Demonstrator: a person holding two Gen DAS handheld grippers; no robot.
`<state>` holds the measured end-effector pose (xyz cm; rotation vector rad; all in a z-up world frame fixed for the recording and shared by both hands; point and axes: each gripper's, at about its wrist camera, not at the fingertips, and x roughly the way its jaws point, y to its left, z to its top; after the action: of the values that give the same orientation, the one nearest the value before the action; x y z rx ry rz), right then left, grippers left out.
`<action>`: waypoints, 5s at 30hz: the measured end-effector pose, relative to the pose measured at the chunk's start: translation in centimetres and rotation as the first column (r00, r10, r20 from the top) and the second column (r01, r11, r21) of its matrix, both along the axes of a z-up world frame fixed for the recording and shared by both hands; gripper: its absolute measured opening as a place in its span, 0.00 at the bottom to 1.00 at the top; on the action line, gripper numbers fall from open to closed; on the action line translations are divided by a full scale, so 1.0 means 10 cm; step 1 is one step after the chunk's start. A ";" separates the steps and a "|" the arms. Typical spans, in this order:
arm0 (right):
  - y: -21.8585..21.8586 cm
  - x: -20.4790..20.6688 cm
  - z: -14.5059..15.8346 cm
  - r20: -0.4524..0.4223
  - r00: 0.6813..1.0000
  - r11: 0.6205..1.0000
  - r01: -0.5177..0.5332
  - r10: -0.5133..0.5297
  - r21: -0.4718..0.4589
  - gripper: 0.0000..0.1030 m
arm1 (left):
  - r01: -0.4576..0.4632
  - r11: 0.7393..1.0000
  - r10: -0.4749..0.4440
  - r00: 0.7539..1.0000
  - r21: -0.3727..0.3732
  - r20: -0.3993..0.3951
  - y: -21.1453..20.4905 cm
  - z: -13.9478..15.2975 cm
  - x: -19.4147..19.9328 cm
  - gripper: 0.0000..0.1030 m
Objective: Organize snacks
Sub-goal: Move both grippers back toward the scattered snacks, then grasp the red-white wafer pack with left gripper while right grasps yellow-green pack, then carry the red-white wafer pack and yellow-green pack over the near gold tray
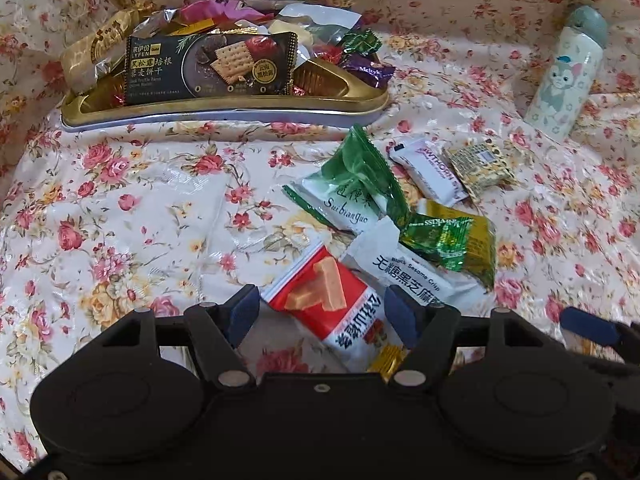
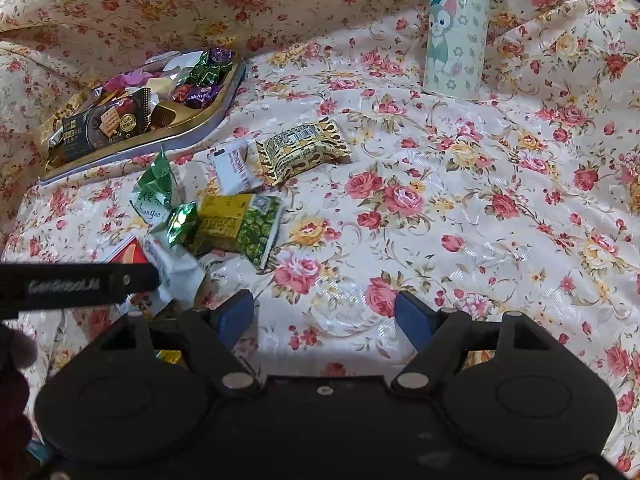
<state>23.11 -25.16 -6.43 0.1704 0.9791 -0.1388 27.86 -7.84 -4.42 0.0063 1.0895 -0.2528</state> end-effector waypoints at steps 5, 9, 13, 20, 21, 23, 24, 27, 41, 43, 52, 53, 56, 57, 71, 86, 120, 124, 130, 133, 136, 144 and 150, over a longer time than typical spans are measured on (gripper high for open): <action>0.00 -0.02 -0.01 0.005 1.000 1.000 0.004 -0.004 -0.001 0.78 | 0.002 0.999 -0.002 1.000 0.049 -0.002 -0.11 -0.02 0.04 0.71; 0.00 -0.05 0.00 0.007 1.000 1.000 0.007 -0.007 0.001 0.78 | 0.013 0.996 -0.014 1.000 0.087 0.010 -0.16 -0.05 0.03 0.74; -0.02 -0.10 0.01 0.008 1.000 1.000 0.013 -0.013 -0.002 0.78 | 0.022 0.995 -0.024 1.000 0.101 0.016 -0.13 -0.05 0.02 0.76; -0.05 -0.15 0.02 0.013 1.000 1.000 0.019 -0.019 -0.001 0.78 | 0.017 0.994 -0.018 1.000 0.106 0.004 0.09 -0.05 0.01 0.76; -0.05 -0.15 0.03 0.014 1.000 1.000 0.019 -0.019 -0.002 0.78 | 0.019 0.995 -0.020 1.000 0.103 0.003 0.13 -0.05 0.01 0.76; -0.04 -0.15 0.04 0.018 1.000 1.000 0.016 -0.016 -0.003 0.78 | 0.020 0.994 -0.020 1.000 0.106 0.000 0.18 -0.05 0.01 0.76; -0.03 -0.14 0.04 0.021 1.000 1.000 0.013 -0.013 -0.002 0.78 | 0.017 0.993 -0.018 1.000 0.117 0.000 0.20 -0.06 0.00 0.76; 0.00 -0.13 0.08 0.037 0.999 1.000 -0.001 0.001 0.001 0.78 | 0.031 0.992 -0.032 0.999 0.119 0.011 0.27 -0.06 -0.02 0.76; 0.11 0.46 -0.02 0.019 0.993 0.992 -0.116 0.117 -0.049 0.78 | 0.046 0.992 -0.049 0.999 0.121 0.021 0.29 -0.09 -0.01 0.88; 0.13 0.54 -0.04 0.011 0.991 0.990 -0.133 0.134 -0.052 0.78 | 0.047 0.992 -0.050 0.999 0.118 0.021 0.29 -0.10 0.00 0.88; 0.27 0.74 -0.12 0.012 0.971 0.964 -0.236 0.239 -0.118 0.79 | 0.050 0.993 -0.054 0.998 0.108 0.029 0.30 -0.10 0.00 0.89; 0.29 0.76 -0.13 0.015 0.968 0.961 -0.246 0.250 -0.124 0.79 | 0.050 0.993 -0.053 0.998 0.108 0.029 0.30 -0.10 0.00 0.89; 0.31 0.81 -0.13 0.016 0.964 0.957 -0.262 0.266 -0.125 0.78 | 0.050 0.993 -0.053 0.998 0.108 0.029 0.30 -0.10 0.00 0.89; 0.32 0.82 -0.13 0.016 0.964 0.957 -0.262 0.266 -0.122 0.76 | 0.049 0.993 -0.052 0.998 0.108 0.030 0.30 -0.10 0.00 0.89; 0.39 0.84 -0.06 -0.009 0.975 0.971 -0.223 0.223 -0.084 0.37 | 0.043 0.993 -0.046 0.999 0.112 0.026 0.29 -0.10 0.01 0.91; 0.33 0.64 0.00 -0.098 0.988 0.988 -0.125 0.116 -0.094 0.35 | 0.043 0.993 -0.047 0.999 0.113 0.026 0.28 -0.10 0.01 0.91; 0.03 0.31 0.05 -0.033 0.998 0.998 -0.048 0.049 0.034 0.34 | 0.067 0.991 -0.070 0.997 0.116 0.022 0.22 -0.06 0.11 0.68; -0.07 0.13 0.09 -0.021 1.000 0.997 -0.007 0.009 0.082 0.33 | 0.077 0.992 -0.080 0.996 0.099 0.032 0.17 -0.02 0.12 0.45; -0.16 -0.15 0.20 0.010 0.999 0.991 0.032 -0.034 0.128 0.33 | 0.057 0.995 -0.060 0.998 0.085 0.024 0.20 0.03 0.07 0.42; -0.17 -0.29 0.27 0.024 0.999 0.989 0.039 -0.043 0.141 0.33 | 0.053 0.995 -0.056 0.998 0.083 0.032 0.22 0.10 -0.04 0.42; -0.18 -0.41 0.32 0.035 0.998 0.987 0.041 -0.047 0.152 0.33 | 0.048 0.996 -0.051 0.998 0.077 0.045 0.26 0.20 -0.17 0.42; -0.06 -0.79 0.47 0.064 0.997 0.986 0.034 -0.045 0.164 0.33 | 0.031 0.997 -0.034 0.998 0.065 0.044 0.40 0.43 -0.61 0.42; 0.13 -1.13 0.59 0.093 0.996 0.986 -0.001 -0.014 0.167 0.33 | 0.019 0.998 -0.024 0.998 0.065 0.062 0.55 0.59 -1.06 0.43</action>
<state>11.85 -23.83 -0.49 0.3313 0.8967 -0.0539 17.24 -2.32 1.49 0.0835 1.0352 -0.2351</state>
